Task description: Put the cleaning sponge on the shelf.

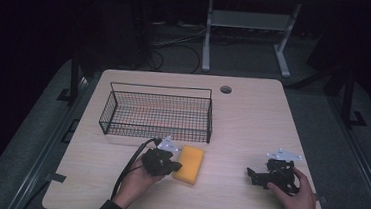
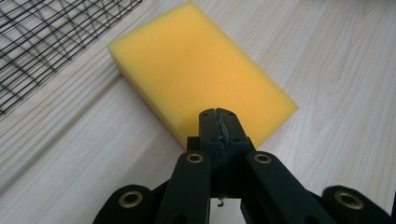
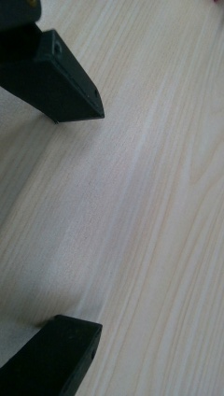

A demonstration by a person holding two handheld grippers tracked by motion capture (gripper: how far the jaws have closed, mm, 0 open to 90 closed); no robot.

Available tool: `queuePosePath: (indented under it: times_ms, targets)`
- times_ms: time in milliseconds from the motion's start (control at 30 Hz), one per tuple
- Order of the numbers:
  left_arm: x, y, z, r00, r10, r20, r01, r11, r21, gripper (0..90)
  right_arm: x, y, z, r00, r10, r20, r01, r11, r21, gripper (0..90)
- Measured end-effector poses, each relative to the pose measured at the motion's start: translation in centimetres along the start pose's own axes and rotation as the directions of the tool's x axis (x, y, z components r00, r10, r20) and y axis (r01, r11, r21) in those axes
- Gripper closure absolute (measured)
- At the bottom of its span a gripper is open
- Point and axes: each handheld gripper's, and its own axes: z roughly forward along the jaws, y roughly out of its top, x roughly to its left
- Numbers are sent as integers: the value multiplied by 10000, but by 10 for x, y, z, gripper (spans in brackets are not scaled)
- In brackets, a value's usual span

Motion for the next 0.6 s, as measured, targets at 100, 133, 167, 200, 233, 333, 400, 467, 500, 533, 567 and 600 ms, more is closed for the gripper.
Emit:
queuePosePath:
  times_ms: [100,133,167,200,233,333,400,467,500,533,567,600]
  targets:
    - [3,-2,-3,9999,-124,-92,124,9999,-21,897,0,0,0,10000,3,0,-3,10000,0,0]
    - [4,-2,-4,9999,-106,-104,106,9999,10,897,0,0,0,10000,-1,0,1,10000,-1,0]
    - [5,-3,-5,9999,-89,-137,89,9999,55,897,0,0,0,10000,0,0,0,10000,-1,0]
    - [6,-3,-6,9997,-168,-168,168,9999,21,897,0,0,0,10000,-2,-1,2,10000,-1,0]
    - [8,-4,-6,9998,-121,-164,122,9999,46,897,0,0,0,10000,4,0,-4,10000,0,0]
    - [10,-5,-7,9996,-196,-211,198,9998,75,897,0,0,0,10000,3,0,-3,10000,1,0]
    - [12,-6,-9,9994,-213,-258,216,9997,102,897,0,0,0,10000,0,0,0,10000,-1,0]
    - [12,-7,-9,9994,-193,-291,196,9998,97,897,0,0,0,10000,4,0,-4,10000,1,0]
    - [13,-7,-9,9992,-247,-311,251,9996,119,897,0,0,0,10000,4,0,-4,10000,0,0]
    - [14,-8,-9,9991,-264,-325,268,9996,120,897,0,0,0,10000,2,-1,-2,10000,2,0]
    - [14,-8,-10,9987,-339,-373,342,9994,91,897,0,0,0,10000,2,1,-2,10000,0,0]
    - [16,-9,-10,9986,-347,-402,350,9993,85,897,0,0,0,10000,2,1,-2,10000,1,0]
